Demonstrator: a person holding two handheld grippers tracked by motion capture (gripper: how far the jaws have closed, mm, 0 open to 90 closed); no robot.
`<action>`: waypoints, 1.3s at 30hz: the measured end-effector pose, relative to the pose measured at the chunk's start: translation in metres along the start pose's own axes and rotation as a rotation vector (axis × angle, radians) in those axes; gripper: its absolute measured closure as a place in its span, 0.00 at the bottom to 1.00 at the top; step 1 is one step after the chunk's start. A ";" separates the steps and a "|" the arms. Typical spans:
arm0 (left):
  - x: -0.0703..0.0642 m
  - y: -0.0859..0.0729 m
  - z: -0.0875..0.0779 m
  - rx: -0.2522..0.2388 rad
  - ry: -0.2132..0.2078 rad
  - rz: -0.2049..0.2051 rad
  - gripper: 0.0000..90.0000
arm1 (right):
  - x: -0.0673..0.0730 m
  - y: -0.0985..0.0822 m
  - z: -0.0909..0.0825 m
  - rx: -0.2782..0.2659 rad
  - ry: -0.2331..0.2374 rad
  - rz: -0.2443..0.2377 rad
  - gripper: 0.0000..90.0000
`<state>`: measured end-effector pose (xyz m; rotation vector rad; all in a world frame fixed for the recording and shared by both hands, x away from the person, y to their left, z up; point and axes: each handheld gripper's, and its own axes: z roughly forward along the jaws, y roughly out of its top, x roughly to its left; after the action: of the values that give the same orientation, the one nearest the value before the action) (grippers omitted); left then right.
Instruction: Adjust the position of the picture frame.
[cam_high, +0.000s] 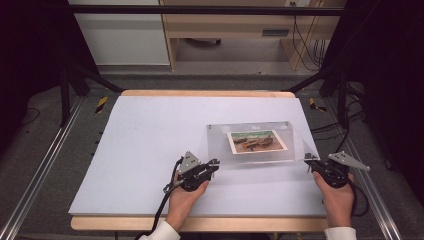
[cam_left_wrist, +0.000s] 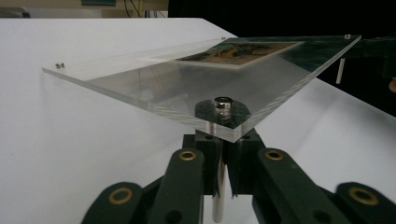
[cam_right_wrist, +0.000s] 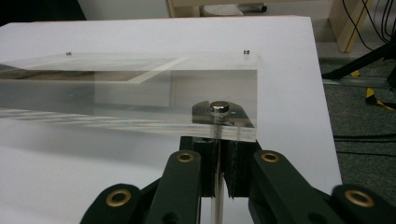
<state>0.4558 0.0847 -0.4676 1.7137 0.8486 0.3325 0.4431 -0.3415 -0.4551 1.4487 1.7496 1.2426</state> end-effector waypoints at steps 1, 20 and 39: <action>0.000 0.001 0.000 0.006 0.001 0.000 0.93 | 0.000 -0.001 0.001 0.001 -0.003 -0.011 0.94; 0.002 0.006 -0.002 0.061 0.005 0.022 0.93 | 0.000 -0.001 0.007 0.010 0.017 -0.039 0.94; 0.007 0.015 -0.002 0.076 -0.001 0.021 0.93 | 0.005 0.003 0.008 -0.018 0.013 -0.032 0.94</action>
<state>0.4653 0.0897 -0.4542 1.7939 0.8532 0.3172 0.4495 -0.3343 -0.4549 1.4000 1.7586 1.2508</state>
